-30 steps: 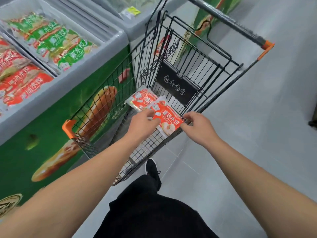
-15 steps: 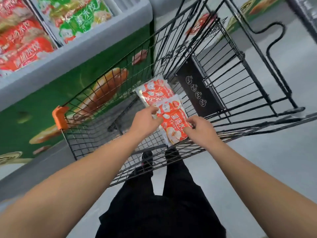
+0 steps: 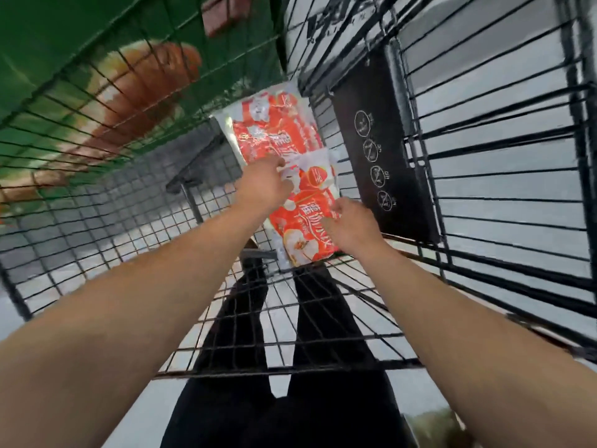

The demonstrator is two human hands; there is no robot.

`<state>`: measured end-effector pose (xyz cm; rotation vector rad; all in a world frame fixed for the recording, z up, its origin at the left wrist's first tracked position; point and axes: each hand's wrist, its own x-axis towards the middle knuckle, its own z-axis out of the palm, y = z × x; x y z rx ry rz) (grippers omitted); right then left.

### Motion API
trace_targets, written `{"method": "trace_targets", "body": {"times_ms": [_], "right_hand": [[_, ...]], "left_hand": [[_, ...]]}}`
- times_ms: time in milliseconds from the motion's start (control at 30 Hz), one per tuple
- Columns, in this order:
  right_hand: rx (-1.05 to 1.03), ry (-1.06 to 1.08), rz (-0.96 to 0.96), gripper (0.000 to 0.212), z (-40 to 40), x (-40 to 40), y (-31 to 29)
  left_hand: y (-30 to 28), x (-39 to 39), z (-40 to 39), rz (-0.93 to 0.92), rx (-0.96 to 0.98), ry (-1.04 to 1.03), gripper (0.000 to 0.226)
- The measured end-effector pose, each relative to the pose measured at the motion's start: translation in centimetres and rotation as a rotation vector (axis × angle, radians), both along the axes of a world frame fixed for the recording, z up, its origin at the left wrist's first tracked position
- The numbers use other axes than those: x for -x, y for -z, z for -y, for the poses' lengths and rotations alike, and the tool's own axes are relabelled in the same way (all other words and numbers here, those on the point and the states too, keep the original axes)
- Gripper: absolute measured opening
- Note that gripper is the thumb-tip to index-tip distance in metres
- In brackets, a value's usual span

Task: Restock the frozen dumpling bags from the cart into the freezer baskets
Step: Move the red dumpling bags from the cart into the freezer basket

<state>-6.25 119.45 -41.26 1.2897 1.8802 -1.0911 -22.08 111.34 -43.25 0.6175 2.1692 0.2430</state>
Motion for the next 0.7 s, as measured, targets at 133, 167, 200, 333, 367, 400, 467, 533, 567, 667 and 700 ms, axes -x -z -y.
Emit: {"method": "trace_targets", "body": {"times_ms": [133, 167, 200, 333, 367, 400, 467, 533, 567, 667, 700], "right_hand": [[0.047, 0.037, 0.023, 0.038, 0.2, 0.1, 3.5], [0.060, 0.040, 0.035, 0.038, 0.4, 0.0, 3.9], [0.072, 0.038, 0.049, 0.038, 0.6, -0.1, 4.5], [0.146, 0.049, 0.124, 0.022, 1.3, -0.2, 5.9], [0.176, 0.047, 0.139, 0.019, 1.6, -0.3, 6.0], [0.202, 0.039, 0.155, 0.020, 1.8, -0.3, 6.1], [0.228, 0.042, 0.188, 0.019, 2.3, -0.2, 6.4], [0.226, 0.099, 0.199, 0.009, 3.0, 0.0, 7.0], [0.215, 0.152, 0.191, 0.005, 3.2, 0.1, 7.1], [0.185, 0.356, 0.145, 0.031, 4.7, 1.1, 8.2], [0.154, 0.399, 0.097, 0.033, 4.8, 1.4, 8.4]], "left_hand": [[4.7, -0.3, -1.2, -0.033, 0.101, 0.127, 0.045], [5.1, -0.4, -1.4, -0.066, 0.110, 0.155, 0.039], [5.6, -0.5, -1.4, -0.084, 0.099, 0.168, 0.032], [7.1, 0.1, 1.1, -0.089, -0.070, 0.136, 0.015], [7.1, 0.4, 2.3, -0.093, -0.102, 0.087, 0.011], [7.4, 0.9, 3.8, -0.091, -0.111, 0.009, 0.007], [7.6, 2.0, 6.9, -0.069, -0.077, -0.222, 0.007], [7.7, 3.0, 10.1, 0.013, -0.025, -0.559, 0.013], [7.7, 3.1, 11.2, 0.063, -0.019, -0.719, 0.015], [8.1, 3.0, 14.5, 0.209, -0.010, -1.012, 0.018], [8.3, 2.8, 15.2, 0.278, -0.026, -1.072, 0.016]]}}
